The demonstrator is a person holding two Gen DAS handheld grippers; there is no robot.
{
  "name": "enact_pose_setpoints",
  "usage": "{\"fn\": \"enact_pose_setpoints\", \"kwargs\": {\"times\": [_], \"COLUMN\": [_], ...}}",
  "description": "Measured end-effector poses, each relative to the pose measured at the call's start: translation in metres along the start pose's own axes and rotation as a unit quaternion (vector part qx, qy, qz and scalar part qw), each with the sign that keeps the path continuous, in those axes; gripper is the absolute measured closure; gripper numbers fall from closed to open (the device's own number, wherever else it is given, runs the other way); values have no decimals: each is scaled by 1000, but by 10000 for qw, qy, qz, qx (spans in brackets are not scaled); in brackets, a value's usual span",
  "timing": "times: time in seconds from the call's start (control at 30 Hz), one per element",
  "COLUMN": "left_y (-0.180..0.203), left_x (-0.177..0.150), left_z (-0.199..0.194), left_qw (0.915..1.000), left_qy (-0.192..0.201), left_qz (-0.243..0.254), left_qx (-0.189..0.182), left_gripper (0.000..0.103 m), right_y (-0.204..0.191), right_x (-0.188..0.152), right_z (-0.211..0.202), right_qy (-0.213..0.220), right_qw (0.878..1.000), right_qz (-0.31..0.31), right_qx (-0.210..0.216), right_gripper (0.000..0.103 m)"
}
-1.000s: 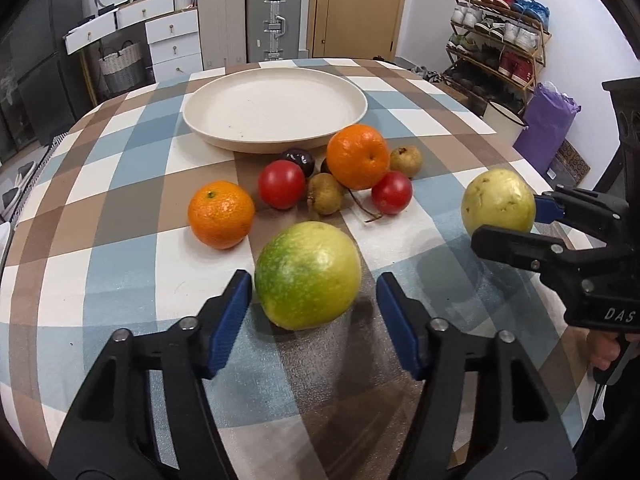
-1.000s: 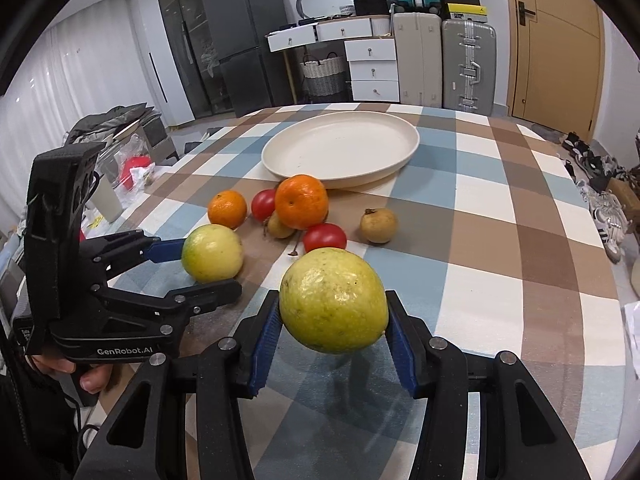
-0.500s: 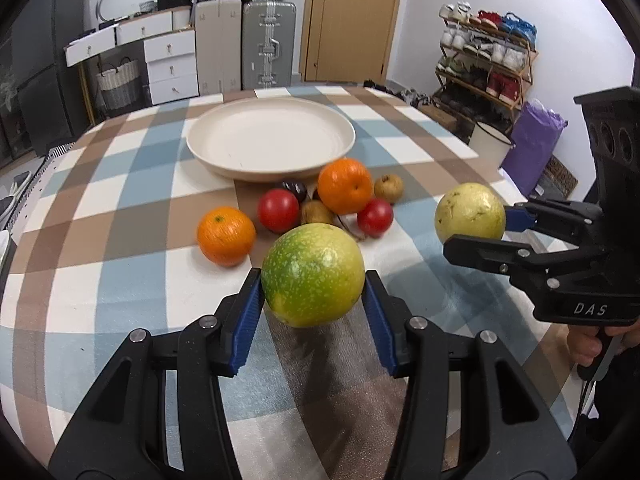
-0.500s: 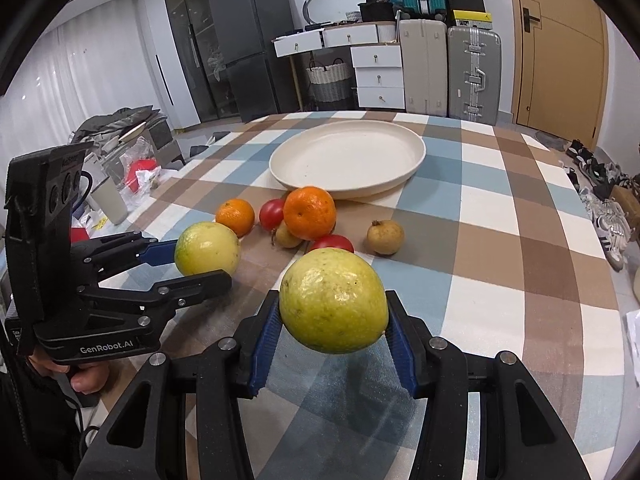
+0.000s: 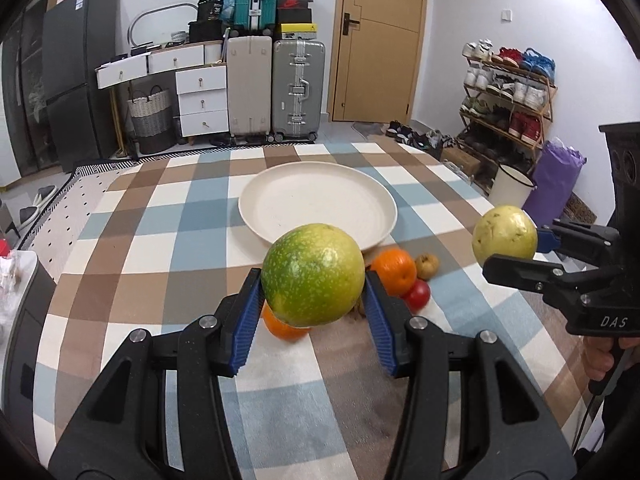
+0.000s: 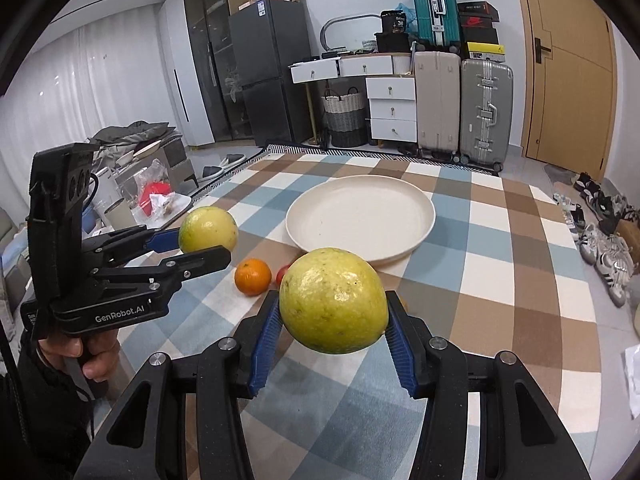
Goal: Organize fruits
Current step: 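Carry both pomelos onto the cream plate and open both grippers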
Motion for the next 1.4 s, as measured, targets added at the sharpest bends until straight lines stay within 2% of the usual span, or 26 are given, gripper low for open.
{"fn": "enact_pose_setpoints", "kwargs": {"times": [0.27, 0.53, 1.07, 1.4], "left_y": [-7, -12, -24, -30], "left_x": [21, 32, 51, 60], "left_z": [14, 37, 111, 144], "left_qw": [9999, 9998, 9995, 9994], "left_qy": [84, 61, -184, -235], "left_qz": [-98, -117, -209, -227], "left_qx": [61, 121, 173, 148], "left_gripper": [56, 56, 56, 56], "right_y": [14, 26, 44, 59], "right_x": [22, 33, 56, 58], "right_z": [7, 26, 91, 132], "right_qy": [149, 72, -76, -350], "right_qw": [9998, 9999, 9995, 9981], "right_qz": [133, 136, 320, 507], "right_qx": [28, 57, 21, -12], "right_gripper": [53, 52, 52, 52]}}
Point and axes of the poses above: each gripper's, at about its wrist camera, not at the fingertips, and z roughly the way its jaws point, y to its right, x to its top, the point moved 6 cm from there along z, roughly the way its jaws point, and after that the axes turned 2 degrees about -z, right-handed, at the moved point
